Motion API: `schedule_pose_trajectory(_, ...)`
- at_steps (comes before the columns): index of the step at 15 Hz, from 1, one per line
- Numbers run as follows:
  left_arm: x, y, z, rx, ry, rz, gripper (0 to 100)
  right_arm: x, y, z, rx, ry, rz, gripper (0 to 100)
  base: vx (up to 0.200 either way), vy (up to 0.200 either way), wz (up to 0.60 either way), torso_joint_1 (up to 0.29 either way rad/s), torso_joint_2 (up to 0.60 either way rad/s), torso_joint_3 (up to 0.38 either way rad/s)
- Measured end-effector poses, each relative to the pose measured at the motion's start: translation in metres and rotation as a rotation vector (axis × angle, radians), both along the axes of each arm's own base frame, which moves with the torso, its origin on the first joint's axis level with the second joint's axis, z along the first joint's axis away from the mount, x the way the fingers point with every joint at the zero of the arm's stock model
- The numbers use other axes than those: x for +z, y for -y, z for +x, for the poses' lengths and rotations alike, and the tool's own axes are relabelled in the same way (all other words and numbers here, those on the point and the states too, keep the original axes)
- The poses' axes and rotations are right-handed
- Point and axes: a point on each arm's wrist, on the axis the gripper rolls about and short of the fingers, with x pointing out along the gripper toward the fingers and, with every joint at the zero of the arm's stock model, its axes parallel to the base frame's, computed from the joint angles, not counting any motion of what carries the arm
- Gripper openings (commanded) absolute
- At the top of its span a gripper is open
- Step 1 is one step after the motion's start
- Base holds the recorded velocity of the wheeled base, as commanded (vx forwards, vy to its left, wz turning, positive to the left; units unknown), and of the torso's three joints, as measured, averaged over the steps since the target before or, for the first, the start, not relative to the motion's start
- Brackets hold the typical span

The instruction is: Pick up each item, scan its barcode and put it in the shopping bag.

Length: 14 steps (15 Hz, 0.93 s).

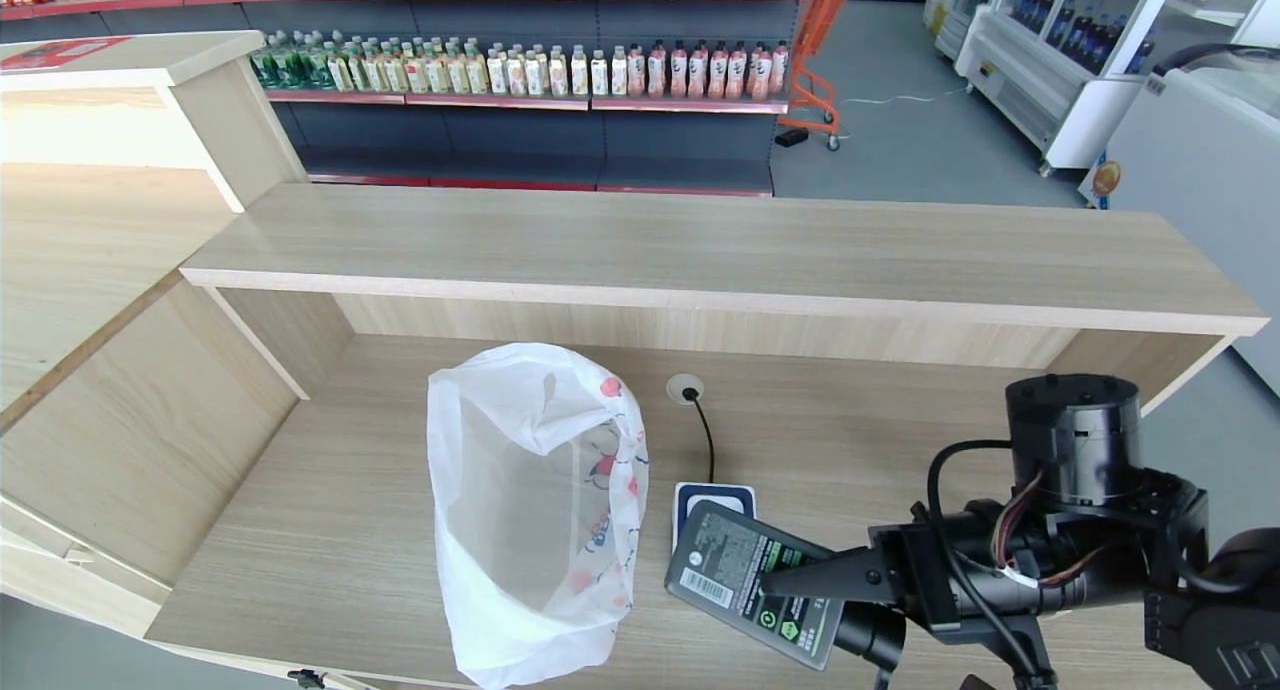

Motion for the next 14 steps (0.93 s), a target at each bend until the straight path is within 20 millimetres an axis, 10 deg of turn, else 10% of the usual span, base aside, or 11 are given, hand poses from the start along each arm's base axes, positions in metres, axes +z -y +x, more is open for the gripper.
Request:
schedule_pose_trajectory(7,0.000,0.000,0.000,0.000,0.000,0.000,100,0.000,0.000,-0.001,-0.002,-0.041,0.004,0,0.000,0.000,0.00,0.000,0.00,0.000)
schedule_pose_trajectory(14,0.000,0.000,0.000,0.000,0.000,0.000,100,0.048,0.040,-0.004,-0.526,-0.845,0.313,0,0.000,0.000,0.00,0.000,0.00,0.000)
